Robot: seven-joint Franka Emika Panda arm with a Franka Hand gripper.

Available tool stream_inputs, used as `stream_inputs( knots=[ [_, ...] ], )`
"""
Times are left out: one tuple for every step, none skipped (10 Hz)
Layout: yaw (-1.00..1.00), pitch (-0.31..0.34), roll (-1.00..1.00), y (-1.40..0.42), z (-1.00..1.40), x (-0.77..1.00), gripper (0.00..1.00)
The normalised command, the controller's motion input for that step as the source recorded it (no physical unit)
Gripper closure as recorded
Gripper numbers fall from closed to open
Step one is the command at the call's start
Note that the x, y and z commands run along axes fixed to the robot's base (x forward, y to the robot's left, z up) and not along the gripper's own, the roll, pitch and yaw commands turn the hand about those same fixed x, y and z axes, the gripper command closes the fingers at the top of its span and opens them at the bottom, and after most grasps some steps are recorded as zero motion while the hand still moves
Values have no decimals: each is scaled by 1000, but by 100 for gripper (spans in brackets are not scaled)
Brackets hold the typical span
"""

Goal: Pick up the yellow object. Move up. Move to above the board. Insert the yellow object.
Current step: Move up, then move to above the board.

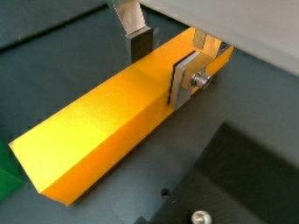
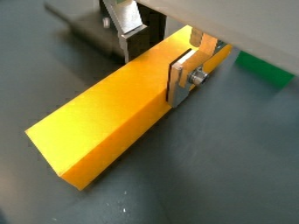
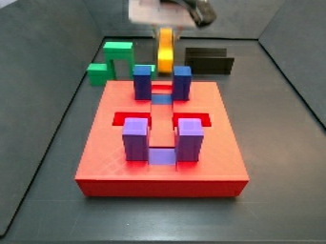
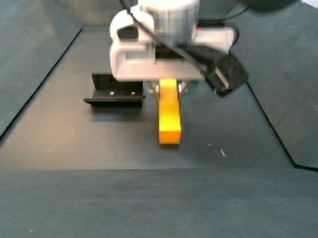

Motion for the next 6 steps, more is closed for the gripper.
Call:
stream_inputs(
  knots=[
    [-9, 55, 4, -12, 523, -27, 100],
    [-5, 42, 23, 5, 244, 7, 100],
    [0, 0, 0, 0, 1400, 0, 100],
    [3, 22, -3, 0, 1400, -15, 100],
    [2, 28, 19, -2, 1400, -34, 100],
    [2, 14, 39, -1, 1400, -4, 100]
  ],
)
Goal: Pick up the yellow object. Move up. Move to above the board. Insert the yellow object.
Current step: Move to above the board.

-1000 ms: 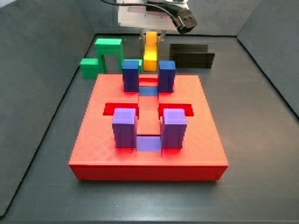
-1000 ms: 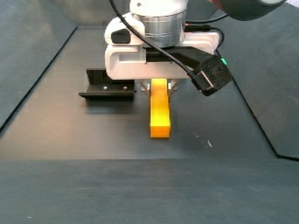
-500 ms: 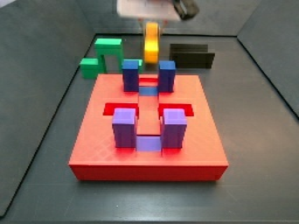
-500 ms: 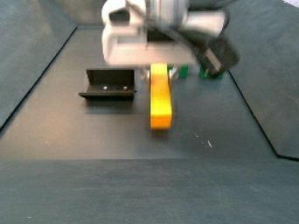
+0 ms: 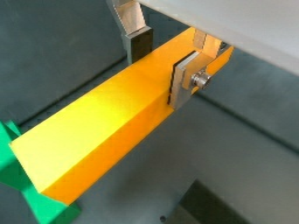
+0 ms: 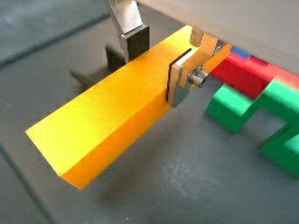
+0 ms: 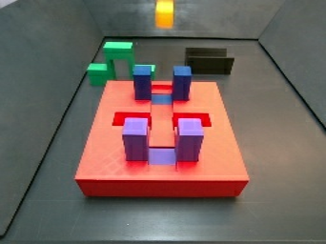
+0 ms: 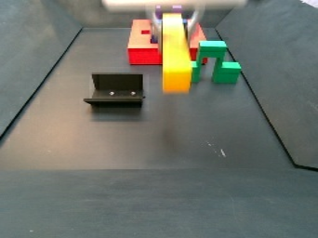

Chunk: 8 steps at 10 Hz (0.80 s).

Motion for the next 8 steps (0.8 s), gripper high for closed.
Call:
stream_inputs(
  knots=[
    [5, 33, 24, -2, 1400, 6, 100],
    [6, 66, 17, 3, 1400, -5, 100],
    [8, 64, 16, 4, 1400, 12, 100],
    [6, 73, 13, 5, 690, 21, 100],
    [4, 74, 10, 4, 312, 33, 100],
    [6, 136, 134, -1400, 180, -69, 100],
    [7, 139, 135, -1400, 168, -76, 100],
    [5, 38, 128, -1400, 167, -83, 100]
  ],
)
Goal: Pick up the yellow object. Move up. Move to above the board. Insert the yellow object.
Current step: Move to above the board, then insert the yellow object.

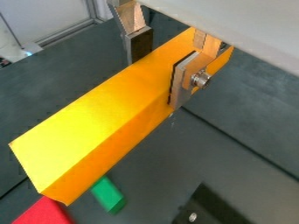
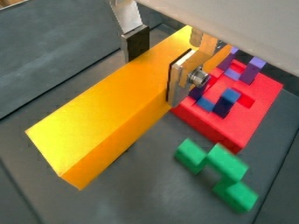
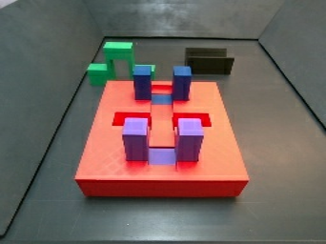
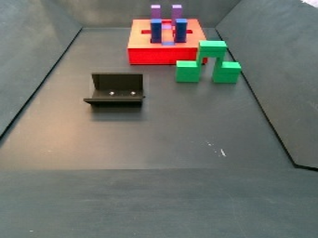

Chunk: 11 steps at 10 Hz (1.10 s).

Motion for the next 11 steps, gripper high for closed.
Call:
stream_inputs(
  knots=[
    [8, 20, 67, -1400, 166, -85, 100],
    [5, 18, 36, -1400, 170, -84, 100],
    [13, 21, 22, -1400, 176, -83, 100],
    [9, 26, 4, -1400, 185, -79, 100],
    [11, 42, 7, -1400, 200, -70, 100],
    [7, 61, 4, -1400, 214, -57, 100],
    [7, 84, 11, -1400, 220, -25, 100],
    [8, 117, 10, -632, 107, 33, 100],
    [3, 143, 13, -264, 54, 68, 100],
    [0, 0, 3, -26, 0, 0, 100],
    [-109, 0, 0, 0, -131, 40, 100]
  ],
)
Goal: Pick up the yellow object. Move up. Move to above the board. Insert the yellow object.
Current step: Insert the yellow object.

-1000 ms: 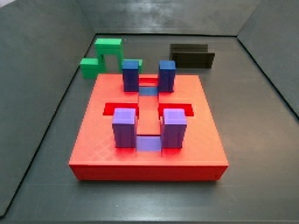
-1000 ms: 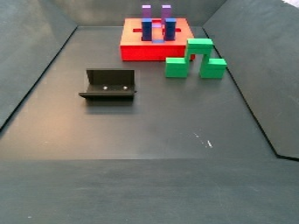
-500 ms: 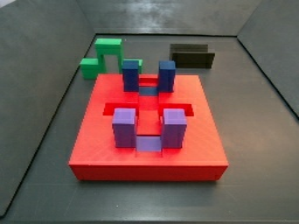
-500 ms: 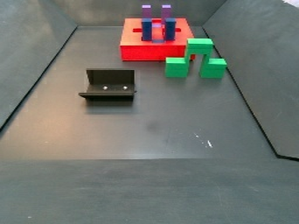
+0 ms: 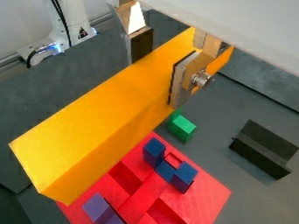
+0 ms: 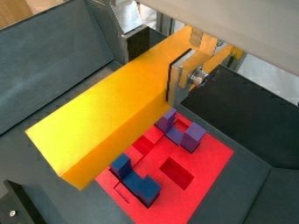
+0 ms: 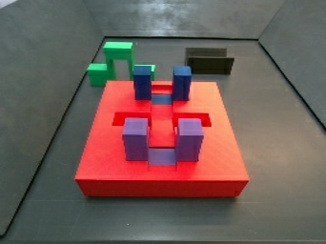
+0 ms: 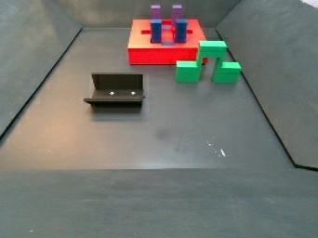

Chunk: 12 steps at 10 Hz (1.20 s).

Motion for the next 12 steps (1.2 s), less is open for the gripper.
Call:
stream_inputs(
  knots=[
    [-57, 17, -11, 49, -700, 443, 100],
    [0, 11, -67, 214, -951, 494, 100],
    [-49, 31, -34, 114, -937, 411, 100],
    [-3, 73, -21, 151, -851, 431, 100],
    [0, 81, -19, 151, -829, 414, 100],
    [0, 96, -23, 197, -760, 397, 100],
    [0, 126, -13, 257, -663, 463, 100],
    [0, 121, -21, 263, -651, 503, 100],
    [0, 111, 0, 157, -591, 397, 100],
    [0, 34, 0, -40, -469, 203, 100],
    [6, 0, 9, -354, -334, 77, 100],
    [-20, -71, 113, -689, -214, -323, 100]
  ],
)
